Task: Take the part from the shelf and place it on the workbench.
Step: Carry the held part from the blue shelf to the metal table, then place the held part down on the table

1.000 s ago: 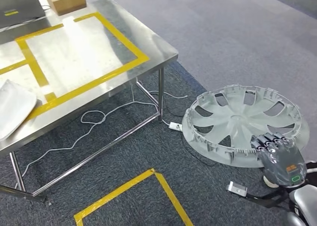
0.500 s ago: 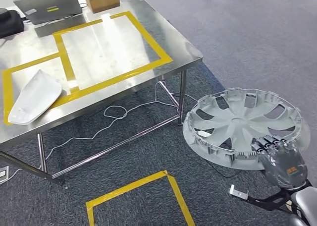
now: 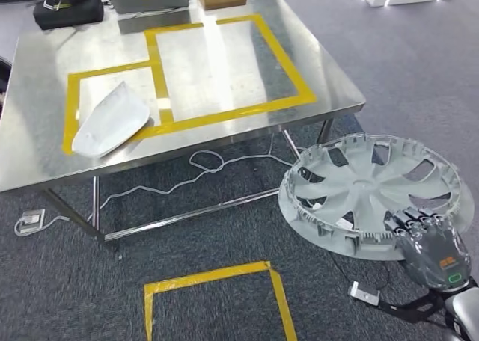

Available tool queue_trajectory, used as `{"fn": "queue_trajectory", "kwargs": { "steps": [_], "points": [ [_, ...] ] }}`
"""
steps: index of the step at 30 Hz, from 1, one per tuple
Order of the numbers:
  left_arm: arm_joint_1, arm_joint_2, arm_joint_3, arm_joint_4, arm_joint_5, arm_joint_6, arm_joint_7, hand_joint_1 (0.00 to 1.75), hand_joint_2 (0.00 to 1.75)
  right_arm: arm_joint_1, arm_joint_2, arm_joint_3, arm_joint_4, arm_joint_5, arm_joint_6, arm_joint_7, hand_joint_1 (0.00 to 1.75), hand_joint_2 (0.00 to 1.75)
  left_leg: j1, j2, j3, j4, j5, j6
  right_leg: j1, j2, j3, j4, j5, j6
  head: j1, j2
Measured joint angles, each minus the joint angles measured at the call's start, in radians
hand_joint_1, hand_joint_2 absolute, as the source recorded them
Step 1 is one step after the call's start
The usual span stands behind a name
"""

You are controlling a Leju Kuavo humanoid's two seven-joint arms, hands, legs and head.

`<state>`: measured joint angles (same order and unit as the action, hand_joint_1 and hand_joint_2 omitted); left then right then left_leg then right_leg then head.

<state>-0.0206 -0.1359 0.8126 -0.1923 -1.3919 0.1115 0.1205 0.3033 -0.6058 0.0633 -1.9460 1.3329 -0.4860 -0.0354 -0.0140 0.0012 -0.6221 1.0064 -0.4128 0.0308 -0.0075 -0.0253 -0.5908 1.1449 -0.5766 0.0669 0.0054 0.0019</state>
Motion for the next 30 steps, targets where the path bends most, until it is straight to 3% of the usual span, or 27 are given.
{"fn": "queue_trajectory", "kwargs": {
  "steps": [2,3,4,5,6,8,10,13,16,19,22,23,27,30],
  "points": [
    [-0.002,0.001,0.000,0.000,-0.001,0.000,0.000,0.00,1.75,0.003,0.000,-0.002,-0.001,0.001,0.000,0.000,1.75,1.75,0.000,-0.021,0.000,0.000,0.000,0.004,-0.001,0.020,-0.066,0.129,-0.048,0.002,0.002,0.000],
    [-0.002,0.000,0.000,0.000,-0.001,-0.001,0.000,0.00,1.75,0.005,0.000,-0.002,-0.001,0.001,0.000,0.000,1.75,1.75,0.001,-0.031,0.001,0.000,0.000,0.004,-0.001,0.022,-0.088,0.161,-0.049,0.004,0.002,0.000],
    [-0.001,0.000,0.000,0.000,-0.001,-0.001,0.000,0.00,1.75,0.007,0.000,-0.002,-0.001,0.001,0.000,0.000,1.75,1.75,0.002,-0.040,0.002,0.001,0.000,0.004,-0.002,0.022,-0.091,0.154,-0.029,0.005,0.003,0.000],
    [0.000,0.000,0.000,0.000,-0.001,-0.001,0.000,0.00,1.75,0.009,0.000,-0.003,-0.001,0.000,0.000,0.000,1.75,1.75,0.004,-0.047,0.004,0.001,-0.001,0.003,-0.004,0.022,-0.076,0.110,0.006,0.007,0.002,0.000],
    [0.000,0.001,0.000,0.000,-0.002,-0.001,0.000,0.00,1.75,0.010,0.000,-0.004,-0.002,-0.003,0.001,0.001,1.75,1.75,0.006,-0.055,0.006,0.002,-0.002,0.000,-0.008,0.024,-0.050,0.043,0.047,0.010,0.003,0.000],
    [0.001,0.003,0.001,0.000,-0.002,-0.001,0.000,0.00,1.75,0.011,0.000,-0.012,-0.004,-0.013,0.002,0.004,1.75,1.75,0.004,-0.066,0.004,0.009,-0.004,-0.009,-0.013,0.035,-0.001,-0.070,0.092,0.012,0.003,0.000],
    [0.002,0.007,0.001,0.000,-0.002,-0.001,0.000,0.00,1.75,0.013,-0.001,-0.025,-0.009,-0.023,0.004,0.005,1.75,1.75,-0.001,-0.071,-0.002,0.013,-0.003,-0.011,-0.016,0.045,0.012,-0.105,0.096,0.004,0.003,0.000],
    [0.006,0.008,0.001,0.000,-0.003,-0.001,0.000,0.00,1.75,0.017,-0.004,-0.046,-0.017,-0.036,0.008,0.005,1.75,1.75,-0.003,-0.070,-0.004,0.009,0.005,0.019,-0.016,0.047,0.010,-0.105,0.102,-0.004,0.002,0.000],
    [0.003,0.008,0.001,0.000,-0.007,-0.001,-0.002,0.00,1.75,0.018,-0.011,-0.070,-0.027,-0.051,0.018,-0.001,1.75,1.75,-0.003,-0.068,-0.001,0.004,0.007,0.027,-0.012,0.050,0.009,-0.105,0.103,-0.011,0.002,0.000],
    [0.003,0.009,0.001,0.000,-0.011,-0.002,-0.004,0.00,1.75,0.017,-0.024,-0.096,-0.034,-0.066,0.040,-0.007,1.75,1.75,-0.001,-0.067,0.000,-0.002,0.009,0.013,-0.009,0.050,0.008,-0.105,0.102,-0.018,0.002,0.000],
    [0.003,0.009,0.001,0.000,-0.017,-0.004,-0.006,0.00,1.75,0.014,-0.048,-0.129,-0.036,-0.087,0.072,-0.017,1.75,1.75,0.004,-0.067,0.000,-0.006,0.010,-0.024,-0.006,0.049,0.006,-0.104,0.102,-0.023,0.003,0.000],
    [0.003,0.009,0.001,0.000,-0.019,-0.004,-0.006,0.00,1.75,0.012,-0.057,-0.143,-0.036,-0.095,0.083,-0.020,1.75,1.75,0.005,-0.067,0.000,-0.006,0.010,-0.031,-0.006,0.049,0.006,-0.104,0.102,-0.023,0.003,0.000],
    [0.003,0.009,0.002,0.000,-0.030,-0.001,-0.006,0.00,1.75,-0.006,-0.087,-0.215,-0.034,-0.072,0.100,-0.015,1.75,1.75,0.003,-0.067,-0.001,-0.007,0.010,-0.033,-0.007,0.049,0.006,-0.106,0.103,-0.022,0.003,0.000],
    [0.003,0.009,0.002,0.000,-0.039,0.005,-0.002,0.00,1.75,-0.029,-0.092,-0.282,-0.020,0.049,0.046,0.011,1.75,1.75,0.002,-0.067,-0.002,-0.007,0.011,-0.032,-0.009,0.049,0.008,-0.109,0.105,-0.020,0.003,0.000]
  ]
}}
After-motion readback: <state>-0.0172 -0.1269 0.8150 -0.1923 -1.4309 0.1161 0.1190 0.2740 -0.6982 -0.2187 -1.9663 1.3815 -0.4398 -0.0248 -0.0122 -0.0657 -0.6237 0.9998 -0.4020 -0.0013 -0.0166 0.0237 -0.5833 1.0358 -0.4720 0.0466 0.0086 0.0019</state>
